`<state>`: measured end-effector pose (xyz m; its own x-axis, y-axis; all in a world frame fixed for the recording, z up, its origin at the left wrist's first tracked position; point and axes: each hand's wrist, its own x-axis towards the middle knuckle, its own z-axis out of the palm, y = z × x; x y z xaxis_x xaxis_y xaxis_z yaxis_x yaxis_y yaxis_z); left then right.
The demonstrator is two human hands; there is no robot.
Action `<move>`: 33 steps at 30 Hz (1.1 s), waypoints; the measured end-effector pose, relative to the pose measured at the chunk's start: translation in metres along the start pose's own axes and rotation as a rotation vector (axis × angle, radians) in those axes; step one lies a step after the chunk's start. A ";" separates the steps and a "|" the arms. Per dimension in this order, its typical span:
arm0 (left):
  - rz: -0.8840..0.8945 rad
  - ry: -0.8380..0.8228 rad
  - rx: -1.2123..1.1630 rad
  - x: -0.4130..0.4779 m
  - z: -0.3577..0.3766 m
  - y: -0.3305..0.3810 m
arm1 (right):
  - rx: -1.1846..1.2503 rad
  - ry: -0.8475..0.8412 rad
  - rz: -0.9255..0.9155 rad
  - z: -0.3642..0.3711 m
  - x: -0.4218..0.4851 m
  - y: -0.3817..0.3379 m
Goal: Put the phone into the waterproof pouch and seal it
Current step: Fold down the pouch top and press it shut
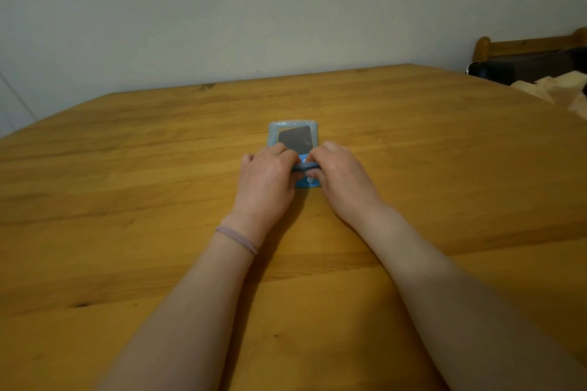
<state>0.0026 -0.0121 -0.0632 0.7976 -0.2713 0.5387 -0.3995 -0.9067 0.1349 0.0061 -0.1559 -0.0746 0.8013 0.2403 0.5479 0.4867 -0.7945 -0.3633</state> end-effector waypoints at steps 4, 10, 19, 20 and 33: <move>-0.035 -0.021 -0.040 0.001 -0.002 -0.006 | 0.003 0.015 0.017 -0.001 0.000 0.002; -0.064 -0.009 -0.042 0.001 -0.003 -0.009 | 0.027 0.018 0.025 0.000 0.000 0.002; -0.086 -0.002 -0.080 0.002 -0.008 -0.016 | 0.036 0.073 0.088 -0.006 0.002 0.005; -0.092 0.003 -0.077 0.002 -0.009 -0.018 | 0.041 0.079 0.097 -0.006 0.002 0.006; -0.146 0.047 -0.160 0.001 -0.013 -0.029 | 0.057 0.137 0.131 -0.010 0.001 0.010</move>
<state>0.0086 0.0179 -0.0553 0.8320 -0.1221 0.5412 -0.3509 -0.8714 0.3427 0.0086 -0.1692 -0.0703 0.8059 0.0558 0.5894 0.4037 -0.7801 -0.4781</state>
